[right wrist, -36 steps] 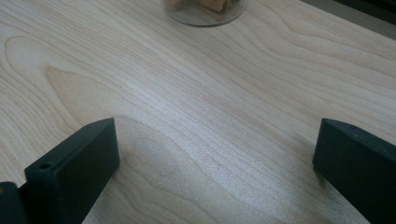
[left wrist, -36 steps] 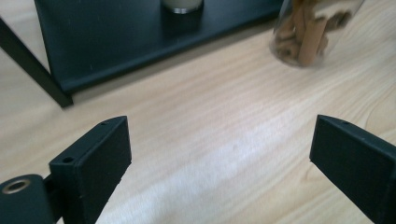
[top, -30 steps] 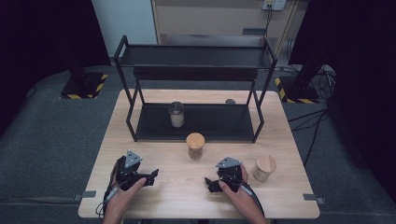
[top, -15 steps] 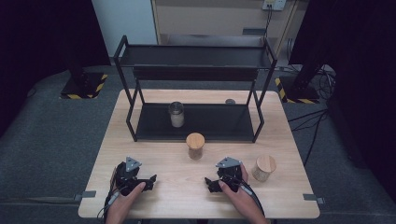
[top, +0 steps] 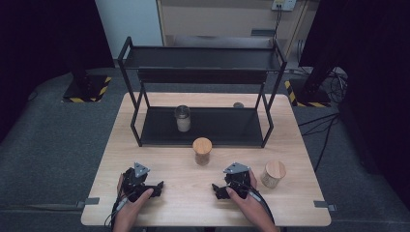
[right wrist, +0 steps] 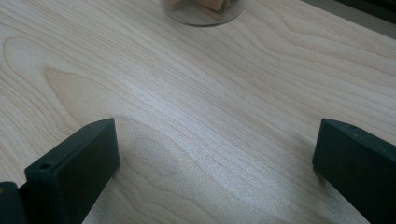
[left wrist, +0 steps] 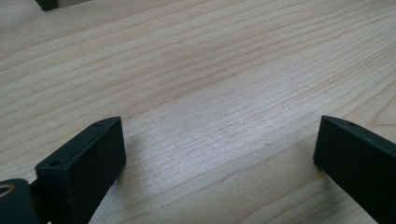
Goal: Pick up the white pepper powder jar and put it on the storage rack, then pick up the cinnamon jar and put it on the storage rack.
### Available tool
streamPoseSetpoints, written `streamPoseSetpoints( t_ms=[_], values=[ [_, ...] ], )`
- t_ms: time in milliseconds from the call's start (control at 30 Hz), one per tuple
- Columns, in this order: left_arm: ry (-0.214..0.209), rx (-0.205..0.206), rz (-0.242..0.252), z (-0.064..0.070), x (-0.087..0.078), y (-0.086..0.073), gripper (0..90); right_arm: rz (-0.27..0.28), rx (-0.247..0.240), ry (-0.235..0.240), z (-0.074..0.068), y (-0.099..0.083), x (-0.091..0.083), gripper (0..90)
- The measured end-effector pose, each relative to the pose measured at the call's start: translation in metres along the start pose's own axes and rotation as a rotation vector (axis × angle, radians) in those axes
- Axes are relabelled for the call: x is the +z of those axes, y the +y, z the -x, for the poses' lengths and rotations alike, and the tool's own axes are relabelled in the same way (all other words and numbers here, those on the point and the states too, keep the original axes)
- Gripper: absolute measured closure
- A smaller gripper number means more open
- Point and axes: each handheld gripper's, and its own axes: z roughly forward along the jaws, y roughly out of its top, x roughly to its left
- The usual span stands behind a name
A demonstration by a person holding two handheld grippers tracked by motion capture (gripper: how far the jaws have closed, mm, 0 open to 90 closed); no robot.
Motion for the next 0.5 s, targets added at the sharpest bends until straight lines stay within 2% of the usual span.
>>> streamPoseSetpoints(
  t_ms=[200, 333, 500],
  values=[
    [0.001, -0.001, 0.010, -0.0006, 0.0005, -0.0009, 0.0, 0.001, 0.005, -0.006, -0.0007, -0.0002, -0.0003, 0.7],
    [0.000, -0.001, 0.010, -0.0006, 0.0005, -0.0009, 0.0, -0.001, 0.032, -0.007, -0.0007, 0.0016, -0.0023, 2.9],
    [0.000, -0.001, 0.010, -0.0007, 0.0006, -0.0009, 0.0, 0.008, 0.019, 0.001, -0.0019, 0.0088, -0.0057, 2.3]
  ],
)
